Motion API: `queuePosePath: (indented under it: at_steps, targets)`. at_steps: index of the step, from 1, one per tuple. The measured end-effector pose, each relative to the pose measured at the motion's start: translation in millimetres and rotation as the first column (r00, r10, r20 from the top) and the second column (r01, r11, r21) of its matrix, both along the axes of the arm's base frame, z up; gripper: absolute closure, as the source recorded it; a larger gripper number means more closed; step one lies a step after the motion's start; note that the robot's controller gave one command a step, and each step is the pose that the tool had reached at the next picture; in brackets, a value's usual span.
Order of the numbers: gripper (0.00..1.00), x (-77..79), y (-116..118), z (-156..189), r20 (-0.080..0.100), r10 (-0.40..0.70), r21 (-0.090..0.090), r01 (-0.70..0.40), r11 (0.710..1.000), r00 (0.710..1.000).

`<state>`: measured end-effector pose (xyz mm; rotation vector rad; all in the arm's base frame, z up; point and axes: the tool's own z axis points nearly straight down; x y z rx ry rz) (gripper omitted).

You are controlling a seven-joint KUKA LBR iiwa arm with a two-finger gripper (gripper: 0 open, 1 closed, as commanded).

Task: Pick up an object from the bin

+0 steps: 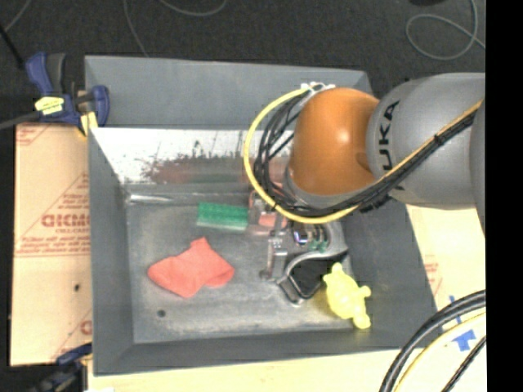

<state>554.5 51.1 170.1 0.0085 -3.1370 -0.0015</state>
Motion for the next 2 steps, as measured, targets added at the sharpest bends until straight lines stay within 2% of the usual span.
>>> queuePosePath:
  at_steps: [1, 2]
  targets:
    - [0.0, 1.6, -0.2, 4.4, 0.008, -0.001, 0.0, 0.001, 1.0, 1.0]
    - [0.0, 7.9, 23.9, -28.0, 0.015, 0.042, -0.002, -0.042, 0.999, 0.999]
